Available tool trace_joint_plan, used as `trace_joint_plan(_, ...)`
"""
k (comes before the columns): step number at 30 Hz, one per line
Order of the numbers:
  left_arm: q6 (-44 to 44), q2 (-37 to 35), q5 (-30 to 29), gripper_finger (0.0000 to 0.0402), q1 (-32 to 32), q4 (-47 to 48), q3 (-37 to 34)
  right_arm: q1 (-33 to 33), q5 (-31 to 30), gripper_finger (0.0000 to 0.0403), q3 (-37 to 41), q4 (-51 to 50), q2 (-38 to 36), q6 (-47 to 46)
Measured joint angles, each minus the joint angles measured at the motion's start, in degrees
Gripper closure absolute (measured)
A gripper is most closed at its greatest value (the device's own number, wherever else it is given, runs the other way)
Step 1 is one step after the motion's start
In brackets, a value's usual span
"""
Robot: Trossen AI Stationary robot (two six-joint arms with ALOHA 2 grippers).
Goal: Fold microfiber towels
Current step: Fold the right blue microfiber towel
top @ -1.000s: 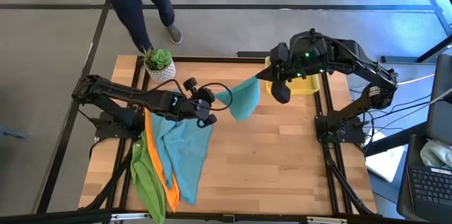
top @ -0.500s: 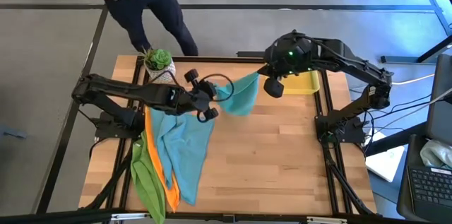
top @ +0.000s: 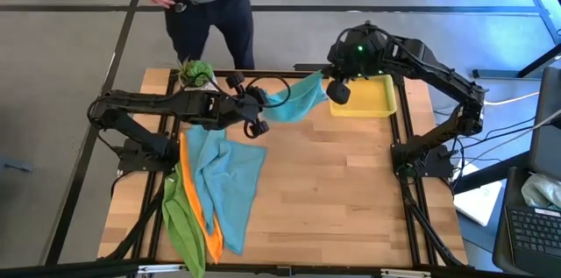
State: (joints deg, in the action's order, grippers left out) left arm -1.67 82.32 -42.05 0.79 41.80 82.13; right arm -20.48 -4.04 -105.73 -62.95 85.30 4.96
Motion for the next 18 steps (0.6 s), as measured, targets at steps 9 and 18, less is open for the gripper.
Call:
trace_joint_plan(9, -12.2, 1.0, 12.5, 0.0402, 4.2, 3.2, -2.4, 1.9, 14.1, 0.0389, 13.8, -6.3, -0.4, -5.3)
trace_joint_plan(18, -29.8, 4.6, 28.4, 0.0401, 11.6, 0.5, -11.0, 10.3, 25.9, 0.0389, 34.2, 0.7, -2.7, -12.1)
